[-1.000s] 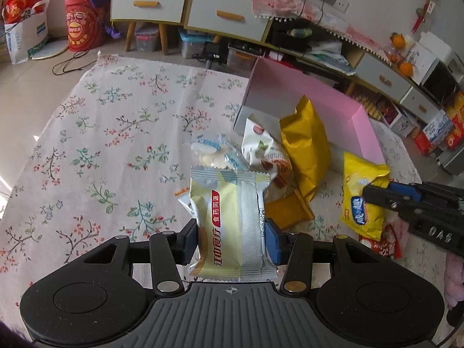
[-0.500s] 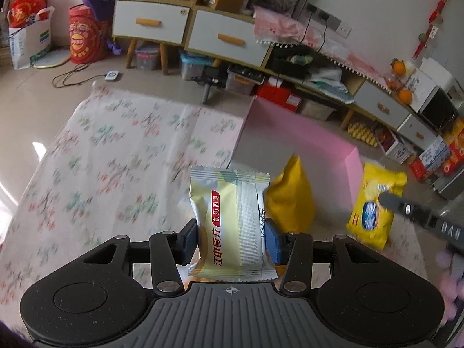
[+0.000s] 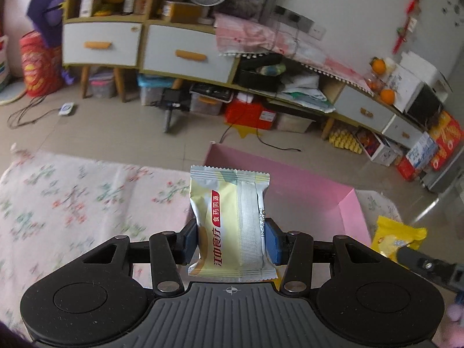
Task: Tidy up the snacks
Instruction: 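Carry both packs over the pink box and open both grippers to drop them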
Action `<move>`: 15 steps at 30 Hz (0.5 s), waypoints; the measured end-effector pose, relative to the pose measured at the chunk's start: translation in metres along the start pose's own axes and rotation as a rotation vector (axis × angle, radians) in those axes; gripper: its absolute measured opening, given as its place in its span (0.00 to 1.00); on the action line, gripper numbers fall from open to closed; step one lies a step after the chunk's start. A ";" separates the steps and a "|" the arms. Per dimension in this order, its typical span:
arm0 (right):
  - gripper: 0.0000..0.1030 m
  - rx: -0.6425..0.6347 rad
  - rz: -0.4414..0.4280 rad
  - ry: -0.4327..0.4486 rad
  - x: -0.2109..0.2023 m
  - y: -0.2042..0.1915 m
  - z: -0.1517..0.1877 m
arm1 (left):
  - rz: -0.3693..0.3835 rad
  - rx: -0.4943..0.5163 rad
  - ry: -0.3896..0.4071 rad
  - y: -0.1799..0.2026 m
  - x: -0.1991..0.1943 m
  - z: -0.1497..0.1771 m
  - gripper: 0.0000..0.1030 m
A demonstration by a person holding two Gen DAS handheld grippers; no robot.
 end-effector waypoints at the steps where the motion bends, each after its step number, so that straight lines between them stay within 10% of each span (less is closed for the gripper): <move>1: 0.06 0.015 0.000 0.001 0.001 0.003 0.002 | -0.005 0.020 -0.002 0.001 0.007 0.002 0.44; 15: 0.09 -0.005 0.042 -0.046 0.011 0.011 0.012 | -0.103 0.157 -0.078 -0.001 0.018 0.040 0.44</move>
Point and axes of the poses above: each gripper's, at about its wrist camera, not at the fingertips, and x roughly the way its jaws point, y to its right, z to its underside, the point moved 4 cm from there along x, roughly the way its jaws point, and after that the axes turned 11 degrees about -x, right-handed, at the moved point
